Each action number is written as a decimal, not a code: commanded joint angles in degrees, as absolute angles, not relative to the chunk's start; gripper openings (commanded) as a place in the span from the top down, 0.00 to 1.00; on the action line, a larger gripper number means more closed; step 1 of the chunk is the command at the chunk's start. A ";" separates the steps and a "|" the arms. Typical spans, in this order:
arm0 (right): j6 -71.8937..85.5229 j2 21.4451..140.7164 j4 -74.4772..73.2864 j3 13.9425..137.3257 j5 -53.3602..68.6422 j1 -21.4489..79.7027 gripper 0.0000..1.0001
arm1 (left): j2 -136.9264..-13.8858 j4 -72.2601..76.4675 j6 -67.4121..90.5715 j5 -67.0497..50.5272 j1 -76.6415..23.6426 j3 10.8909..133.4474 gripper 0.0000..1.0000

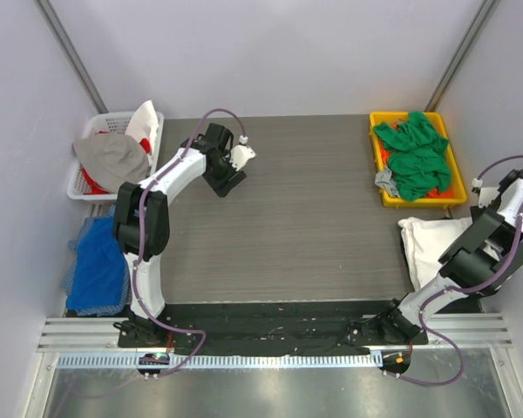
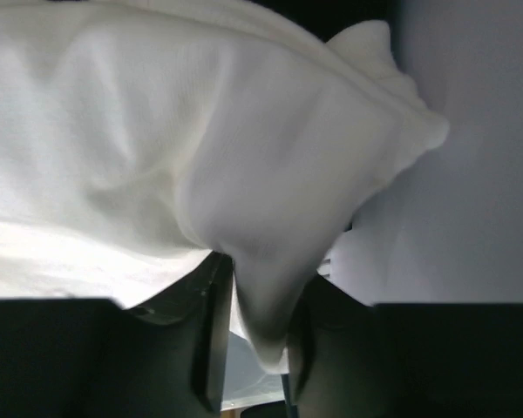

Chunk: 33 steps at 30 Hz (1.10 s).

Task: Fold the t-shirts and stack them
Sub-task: Put the neatly folded tshirt into the corner of the board with the right arm

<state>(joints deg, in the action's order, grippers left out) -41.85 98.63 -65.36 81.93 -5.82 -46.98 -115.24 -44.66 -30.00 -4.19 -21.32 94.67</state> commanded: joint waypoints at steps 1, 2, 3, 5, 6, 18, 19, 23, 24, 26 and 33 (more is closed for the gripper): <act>-39.64 92.64 -59.51 80.69 -4.04 -43.69 0.62 | -113.47 -45.26 -29.36 -5.10 -21.62 95.98 0.35; -39.38 92.29 -59.33 80.25 -4.22 -43.16 0.58 | -113.38 -45.26 -29.36 -5.10 -21.71 95.98 0.35; -39.11 92.11 -59.33 80.16 -4.22 -42.20 0.50 | -113.12 -45.18 -29.27 -5.10 -21.71 95.80 0.35; -38.50 91.50 -59.07 79.81 -4.75 -41.57 0.44 | -113.03 -45.09 -29.35 -4.92 -21.71 95.45 0.35; -38.50 91.15 -58.98 79.63 -4.92 -41.22 0.38 | -112.77 -45.09 -29.36 -4.92 -21.71 95.28 0.35; -35.43 75.96 -55.65 77.17 -2.29 -35.51 0.18 | -106.27 -39.04 -25.50 -3.78 -21.62 90.36 0.35; -34.64 74.28 -54.68 76.99 -1.85 -34.90 0.15 | -105.22 -37.72 -24.27 -3.61 -21.62 88.44 0.35; -28.49 67.42 -49.14 76.55 -2.11 -28.49 0.11 | -96.97 -29.64 -16.72 -0.09 -21.71 82.80 0.31; -25.69 66.28 -47.91 76.90 -2.37 -25.17 0.10 | -95.46 -27.18 -13.48 1.74 -21.62 81.84 0.29; -21.38 66.01 -46.76 78.47 -2.46 -22.25 0.07 | -91.78 -24.97 -10.83 5.09 -21.62 79.46 0.18; -6.86 68.38 -37.47 79.11 -10.16 -1.19 0.04 | -86.75 -24.34 -2.74 7.38 -19.52 77.78 0.07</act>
